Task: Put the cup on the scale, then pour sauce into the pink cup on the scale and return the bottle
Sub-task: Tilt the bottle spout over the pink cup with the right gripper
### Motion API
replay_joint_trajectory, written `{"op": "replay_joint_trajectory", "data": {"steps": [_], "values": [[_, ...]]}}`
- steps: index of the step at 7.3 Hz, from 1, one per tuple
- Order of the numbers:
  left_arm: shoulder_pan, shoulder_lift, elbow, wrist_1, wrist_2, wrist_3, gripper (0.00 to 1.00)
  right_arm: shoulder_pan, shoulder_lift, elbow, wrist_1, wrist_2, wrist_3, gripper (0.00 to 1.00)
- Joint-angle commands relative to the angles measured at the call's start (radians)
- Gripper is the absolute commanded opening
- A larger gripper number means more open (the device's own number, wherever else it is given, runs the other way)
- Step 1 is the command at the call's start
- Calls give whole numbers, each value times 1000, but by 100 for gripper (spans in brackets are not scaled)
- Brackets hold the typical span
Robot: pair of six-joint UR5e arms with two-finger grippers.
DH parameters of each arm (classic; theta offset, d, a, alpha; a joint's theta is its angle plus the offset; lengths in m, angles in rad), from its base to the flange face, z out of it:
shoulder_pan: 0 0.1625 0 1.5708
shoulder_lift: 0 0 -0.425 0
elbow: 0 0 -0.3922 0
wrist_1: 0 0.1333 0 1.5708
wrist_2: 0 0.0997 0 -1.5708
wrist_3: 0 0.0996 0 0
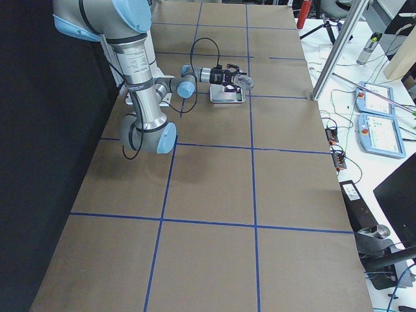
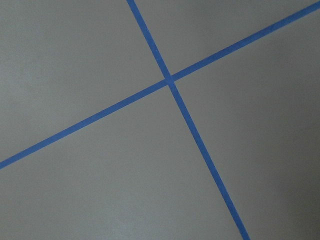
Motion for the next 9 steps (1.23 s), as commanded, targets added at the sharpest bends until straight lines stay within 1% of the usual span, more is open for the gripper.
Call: {"op": "replay_joint_trajectory", "data": {"steps": [1, 2, 3, 4, 5, 6, 9], "values": [[0, -1, 0, -1, 0, -1, 100, 0, 0, 1, 15, 4, 5, 0], [0, -3, -3, -1, 0, 1, 100, 0, 0, -1, 42, 10, 11, 0], [0, -3, -9, -1, 0, -1, 100, 3, -6, -2, 123, 27, 19, 0], [0, -3, -11, -1, 0, -1, 100, 3, -7, -2, 151, 56, 25, 0], [0, -3, -14, 1, 1, -1, 100, 4, -7, -4, 151, 65, 89, 0], [-2, -3, -15, 1, 0, -1, 100, 3, -9, -4, 151, 97, 178, 0], [-2, -1, -23, 1, 1, -1, 100, 4, -13, -4, 153, 137, 324, 0]]}}
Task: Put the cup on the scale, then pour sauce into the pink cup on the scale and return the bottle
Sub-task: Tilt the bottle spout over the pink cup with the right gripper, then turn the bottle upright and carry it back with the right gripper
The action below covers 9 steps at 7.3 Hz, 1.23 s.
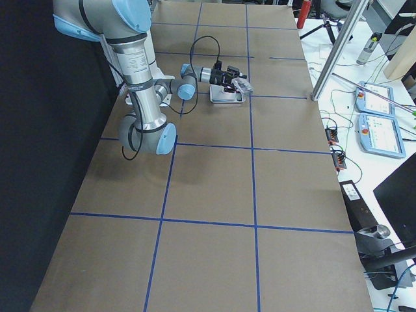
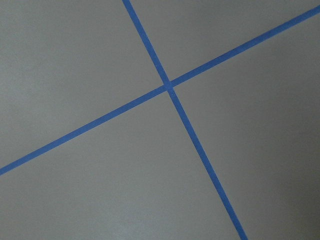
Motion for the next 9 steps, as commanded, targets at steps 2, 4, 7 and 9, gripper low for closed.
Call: {"op": "replay_joint_trajectory", "data": {"steps": [2, 4, 7, 9], "values": [[0, 0, -4, 0, 0, -2, 100, -3, -5, 1, 2, 25, 216, 0], [-1, 6, -4, 0, 0, -5, 100, -4, -8, 3, 55, 80, 358, 0], [-1, 3, -7, 0, 2, -6, 100, -4, -8, 18, 138, 161, 562, 0], [-1, 2, -13, -1, 3, -6, 100, -3, -31, 54, 142, 239, 879, 0]]}}
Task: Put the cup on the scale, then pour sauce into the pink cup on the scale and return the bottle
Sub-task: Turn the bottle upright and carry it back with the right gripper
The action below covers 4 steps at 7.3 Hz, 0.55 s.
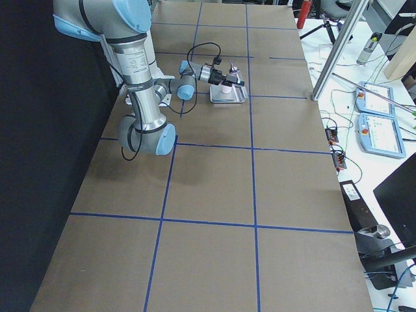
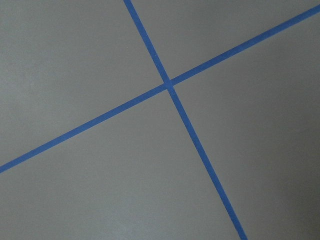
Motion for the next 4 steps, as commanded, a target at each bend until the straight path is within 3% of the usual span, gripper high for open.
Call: {"op": "replay_joint_trajectory", "data": {"steps": [1, 3, 4], "values": [[0, -3, -9, 0, 1, 0, 100, 2, -75, 98, 48, 93, 263, 0], [-2, -3, -23, 0, 4, -2, 100, 18, -228, 198, 68, 211, 375, 0], [-2, -3, -34, 0, 6, -2, 100, 40, -236, 218, 68, 252, 430, 0]]}}
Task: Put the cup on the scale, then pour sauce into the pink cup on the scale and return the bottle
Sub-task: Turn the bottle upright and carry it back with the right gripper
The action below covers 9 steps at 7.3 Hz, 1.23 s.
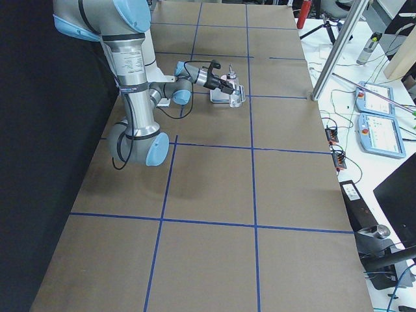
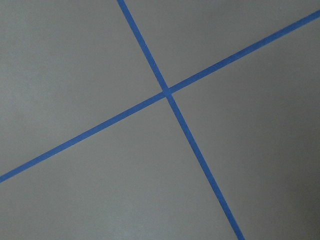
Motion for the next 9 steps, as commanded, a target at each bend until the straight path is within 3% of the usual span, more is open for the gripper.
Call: {"op": "replay_joint_trajectory", "data": {"steps": [1, 5, 7, 9], "values": [[0, 1, -22, 0, 4, -2, 100, 44, -80, 47, 5, 91, 138, 0], [0, 0, -31, 0, 7, -2, 100, 91, -258, 87, 5, 158, 300, 0], [0, 0, -37, 0, 7, -17, 100, 156, -257, 86, 5, 244, 364, 0], [0, 0, -43, 0, 8, -31, 100, 154, -260, 75, 5, 264, 536, 0]]}}
